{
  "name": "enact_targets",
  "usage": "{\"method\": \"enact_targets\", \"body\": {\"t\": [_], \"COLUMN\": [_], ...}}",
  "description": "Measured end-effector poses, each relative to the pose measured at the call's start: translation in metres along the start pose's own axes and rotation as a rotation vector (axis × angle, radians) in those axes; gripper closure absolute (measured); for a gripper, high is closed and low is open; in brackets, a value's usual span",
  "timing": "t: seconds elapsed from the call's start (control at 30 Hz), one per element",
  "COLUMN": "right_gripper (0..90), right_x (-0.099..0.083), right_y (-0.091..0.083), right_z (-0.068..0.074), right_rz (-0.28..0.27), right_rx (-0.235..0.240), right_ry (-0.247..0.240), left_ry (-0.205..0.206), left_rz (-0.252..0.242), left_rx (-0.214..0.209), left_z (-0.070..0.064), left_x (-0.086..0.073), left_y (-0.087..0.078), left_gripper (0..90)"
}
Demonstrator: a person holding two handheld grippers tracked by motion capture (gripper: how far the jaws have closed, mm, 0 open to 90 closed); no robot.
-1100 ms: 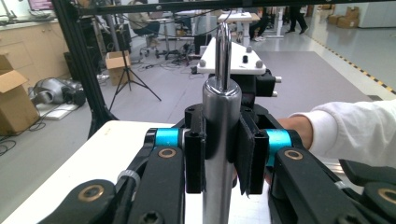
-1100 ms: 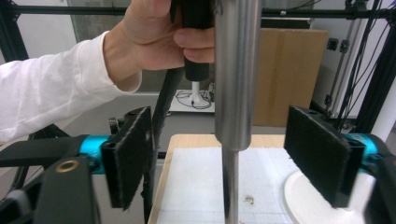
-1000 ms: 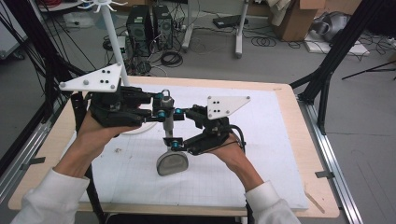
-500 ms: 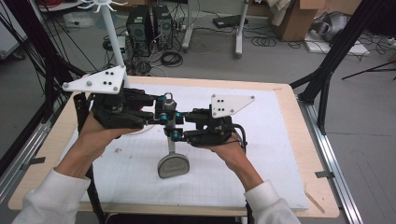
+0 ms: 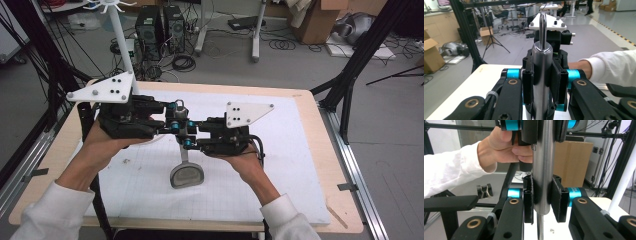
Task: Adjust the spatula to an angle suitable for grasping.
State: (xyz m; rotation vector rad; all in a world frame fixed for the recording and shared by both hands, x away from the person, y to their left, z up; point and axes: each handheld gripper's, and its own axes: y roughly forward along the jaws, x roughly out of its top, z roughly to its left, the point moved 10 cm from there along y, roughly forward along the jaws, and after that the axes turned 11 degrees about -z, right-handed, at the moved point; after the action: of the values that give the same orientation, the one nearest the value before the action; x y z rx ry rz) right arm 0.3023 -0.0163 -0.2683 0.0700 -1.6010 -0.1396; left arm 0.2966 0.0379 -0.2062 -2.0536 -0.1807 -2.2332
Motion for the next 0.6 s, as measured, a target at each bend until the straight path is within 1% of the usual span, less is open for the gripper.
{"method": "enact_targets", "body": {"t": [0.07, 0.1, 0.13, 0.17, 0.2, 0.23, 0.27, 0.3, 0.33, 0.37, 0.4, 0.43, 0.47, 0.5, 0.53, 0.57, 0.6], "right_gripper": [75.4, 75.4, 75.4, 75.4, 75.4, 75.4, 75.4, 75.4, 75.4, 75.4, 75.4, 75.4, 75.4, 75.5, 75.5, 75.4, 75.4], "right_x": [0.0, 0.0, -0.001, -0.002, -0.003, -0.003, -0.003, -0.003, -0.003, -0.003, -0.003, -0.002, -0.002, -0.002, -0.002, -0.001, -0.001], "right_y": [0.0, 0.0, 0.0, 0.0, 0.001, 0.001, 0.002, 0.002, 0.002, 0.002, 0.002, 0.002, 0.002, 0.002, 0.002, 0.002, 0.001], "right_z": [0.0, 0.0, 0.0, 0.001, 0.002, 0.002, 0.002, 0.002, 0.002, 0.001, 0.001, 0.001, 0.001, 0.001, 0.001, 0.0, 0.0], "right_rz": [-0.001, 0.004, 0.013, 0.019, 0.021, 0.021, 0.02, 0.02, 0.018, 0.016, 0.017, 0.017, 0.014, 0.016, 0.016, 0.016, 0.013], "right_rx": [0.001, 0.001, -0.002, 0.0, -0.001, -0.001, -0.004, -0.004, -0.005, -0.006, -0.013, -0.013, -0.019, -0.027, -0.027, -0.034, -0.042], "right_ry": [0.006, 0.015, 0.016, 0.019, 0.016, 0.016, 0.011, 0.011, 0.013, 0.006, 0.006, 0.007, 0.002, 0.005, 0.005, 0.007, 0.003], "left_ry": [0.001, -0.011, -0.022, -0.03, -0.027, -0.029, -0.027, -0.027, -0.023, -0.024, -0.024, -0.018, -0.009, -0.006, -0.02, -0.031, -0.032], "left_rz": [-0.013, -0.028, -0.033, -0.03, -0.022, -0.017, -0.012, -0.009, -0.01, -0.018, -0.018, -0.019, -0.022, -0.018, -0.02, -0.031, -0.039], "left_rx": [0.009, 0.021, 0.028, 0.03, 0.038, 0.048, 0.055, 0.063, 0.068, 0.076, 0.083, 0.094, 0.115, 0.137, 0.15, 0.156, 0.166], "left_z": [0.0, 0.0, 0.001, 0.0, 0.001, 0.001, 0.002, 0.002, 0.003, 0.003, 0.003, 0.004, 0.006, 0.009, 0.011, 0.012, 0.013], "left_x": [0.002, 0.003, 0.005, 0.005, 0.005, 0.004, 0.004, 0.003, 0.003, 0.004, 0.004, 0.005, 0.005, 0.005, 0.005, 0.006, 0.007], "left_y": [0.0, 0.0, 0.0, 0.0, 0.0, 0.0, 0.0, 0.0, 0.0, 0.001, 0.001, 0.002, 0.002, 0.002, 0.002, 0.002, 0.001], "left_gripper": [73.3, 70.4, 65.6, 62.8, 56.5, 56.5, 47.5, 47.5, 45.5, 39.4, 32.4, 27.2, 22.5, 6.5, 6.5, 1.7, 1.7]}}
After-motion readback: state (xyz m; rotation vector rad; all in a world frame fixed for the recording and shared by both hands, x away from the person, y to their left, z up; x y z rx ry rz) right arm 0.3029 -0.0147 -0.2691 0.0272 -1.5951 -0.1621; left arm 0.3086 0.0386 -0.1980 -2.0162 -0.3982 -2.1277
